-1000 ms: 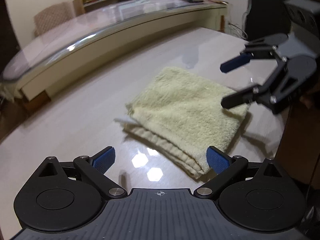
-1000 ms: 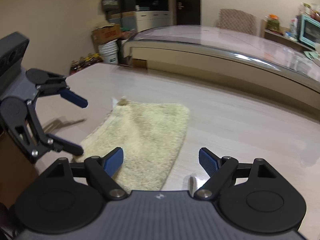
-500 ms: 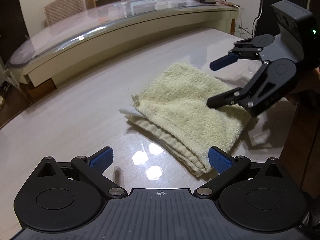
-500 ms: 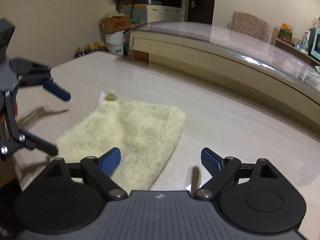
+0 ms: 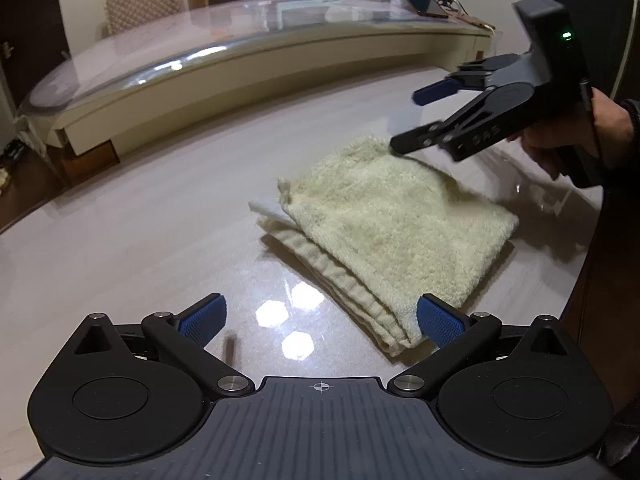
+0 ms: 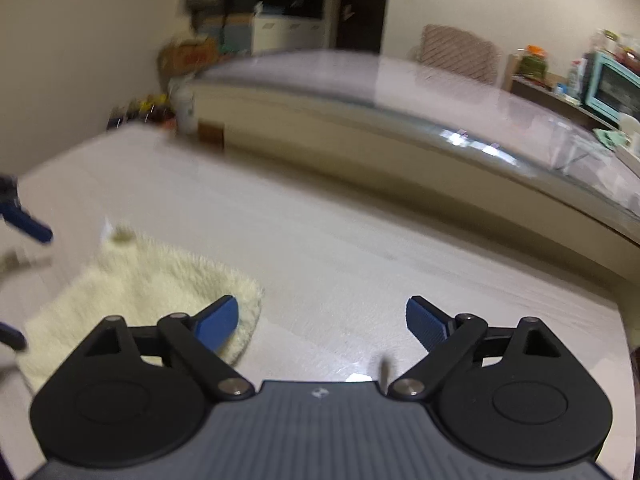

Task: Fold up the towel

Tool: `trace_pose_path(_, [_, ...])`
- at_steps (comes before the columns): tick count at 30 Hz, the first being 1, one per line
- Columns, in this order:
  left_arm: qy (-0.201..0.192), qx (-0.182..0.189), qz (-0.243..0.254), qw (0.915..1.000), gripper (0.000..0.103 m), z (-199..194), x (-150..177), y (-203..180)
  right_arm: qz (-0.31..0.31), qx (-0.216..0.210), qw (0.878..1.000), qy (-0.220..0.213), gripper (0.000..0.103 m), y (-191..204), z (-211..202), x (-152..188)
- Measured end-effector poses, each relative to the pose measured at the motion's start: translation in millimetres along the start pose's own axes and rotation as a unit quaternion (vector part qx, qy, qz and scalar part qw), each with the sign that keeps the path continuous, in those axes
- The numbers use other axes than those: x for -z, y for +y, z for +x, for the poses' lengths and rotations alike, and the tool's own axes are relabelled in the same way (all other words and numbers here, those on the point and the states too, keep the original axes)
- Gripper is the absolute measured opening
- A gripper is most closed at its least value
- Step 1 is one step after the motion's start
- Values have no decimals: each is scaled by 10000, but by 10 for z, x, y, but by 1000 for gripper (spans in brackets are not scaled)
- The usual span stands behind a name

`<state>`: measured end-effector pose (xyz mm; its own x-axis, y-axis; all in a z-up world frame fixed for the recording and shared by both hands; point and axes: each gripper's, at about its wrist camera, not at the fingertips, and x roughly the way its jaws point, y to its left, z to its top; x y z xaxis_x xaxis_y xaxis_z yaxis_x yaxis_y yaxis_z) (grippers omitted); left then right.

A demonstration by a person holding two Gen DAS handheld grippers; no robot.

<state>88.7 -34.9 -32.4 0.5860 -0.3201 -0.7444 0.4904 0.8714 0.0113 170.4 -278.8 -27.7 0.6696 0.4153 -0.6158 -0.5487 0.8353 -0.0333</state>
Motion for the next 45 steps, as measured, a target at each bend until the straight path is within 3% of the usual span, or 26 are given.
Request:
trace_pose_path(4, [-85, -164, -130, 9997, 103, -110, -10, -43, 303, -143, 9992, -215, 103, 131, -489, 58])
trace_pose_path(12, [-254, -314, -632, 9972, 103, -368, 182, -174, 728, -315, 9967, 180, 103, 628, -1169, 440])
trace_pose_path(16, [-255, -452, -780, 9956, 103, -437, 310, -247, 919, -224, 9954, 176, 103, 793, -1331, 582])
trace_pose_path(27, [-401, -948, -1408, 9847, 103, -671, 494, -327, 1088, 321, 9934, 157, 103, 1066, -1577, 730])
trace_pose_path(33, [-485, -1156, -1549, 9800, 103, -794, 532, -366, 1318, 310, 9907, 100, 103, 1147, -1616, 752])
trace_pose_path(45, [-631, -1169, -1563, 9787, 103, -902, 547, -513, 1430, 432, 9888, 24, 103, 1167, -1737, 788])
